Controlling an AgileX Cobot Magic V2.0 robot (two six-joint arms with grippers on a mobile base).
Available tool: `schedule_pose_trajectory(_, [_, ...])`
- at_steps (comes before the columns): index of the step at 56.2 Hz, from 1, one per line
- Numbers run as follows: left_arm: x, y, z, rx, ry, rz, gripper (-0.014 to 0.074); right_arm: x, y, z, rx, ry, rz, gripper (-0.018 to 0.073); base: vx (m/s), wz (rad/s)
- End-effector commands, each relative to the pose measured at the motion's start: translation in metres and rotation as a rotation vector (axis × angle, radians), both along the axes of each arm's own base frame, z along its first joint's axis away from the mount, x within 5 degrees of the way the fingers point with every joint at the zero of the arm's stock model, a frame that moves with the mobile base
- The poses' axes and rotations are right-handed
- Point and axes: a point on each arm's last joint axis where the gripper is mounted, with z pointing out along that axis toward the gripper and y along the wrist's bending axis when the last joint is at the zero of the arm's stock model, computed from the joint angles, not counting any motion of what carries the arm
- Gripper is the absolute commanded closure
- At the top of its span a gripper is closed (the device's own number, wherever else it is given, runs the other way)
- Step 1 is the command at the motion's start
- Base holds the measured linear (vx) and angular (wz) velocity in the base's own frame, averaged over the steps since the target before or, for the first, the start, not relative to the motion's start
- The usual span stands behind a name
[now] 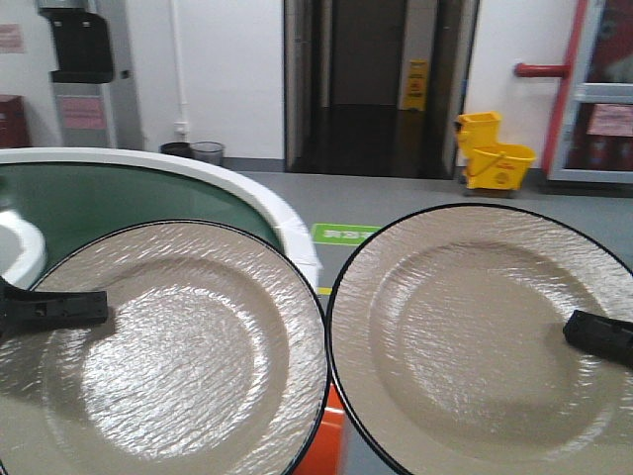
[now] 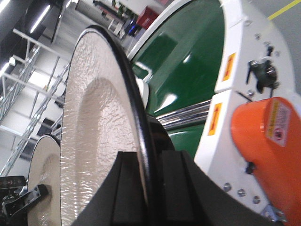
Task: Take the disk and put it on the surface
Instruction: 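Hold both plates while the base drives away from the conveyor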
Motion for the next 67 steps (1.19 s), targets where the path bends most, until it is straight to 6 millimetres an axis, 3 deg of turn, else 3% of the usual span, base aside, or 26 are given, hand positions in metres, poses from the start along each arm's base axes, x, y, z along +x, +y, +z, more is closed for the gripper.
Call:
schedule_pose_trajectory(1, [-0.007, -0.005, 0.029, -0.139, -0.083, -0.011, 0.0604, -0.003, 0.001, 0.023, 0.108, -0.083, -0.008, 0.0568, -0.03, -0.44])
schedule_pose_trajectory(17, [-0.007, -0.005, 0.029, -0.138, -0.084, -0.011, 0.0604, -0.003, 0.001, 0.023, 0.108, -0.083, -0.007, 0.0568, 0.02, -0.47])
schedule_pose_trajectory(21, [0.002, -0.002, 0.026, -0.145, -0.075, -0.003, 0.0604, -0.006, 0.001, 0.023, 0.101, -0.088, -0.002, 0.0568, 0.08, -0.43])
schedule_pose_trajectory(28, [0.004, -0.001, 0.024, -0.146, -0.069, 0.007, 0.0604, -0.015, 0.006, 0.03, 0.103, -0.124, 0.022, 0.0568, -0.01, 0.0])
schedule_pose_trajectory(67, [0.004, -0.001, 0.024, -0.146, -0.069, 0.007, 0.0604, -0.015, 0.006, 0.03, 0.099, -0.125, 0.017, 0.0568, 0.0, 0.01])
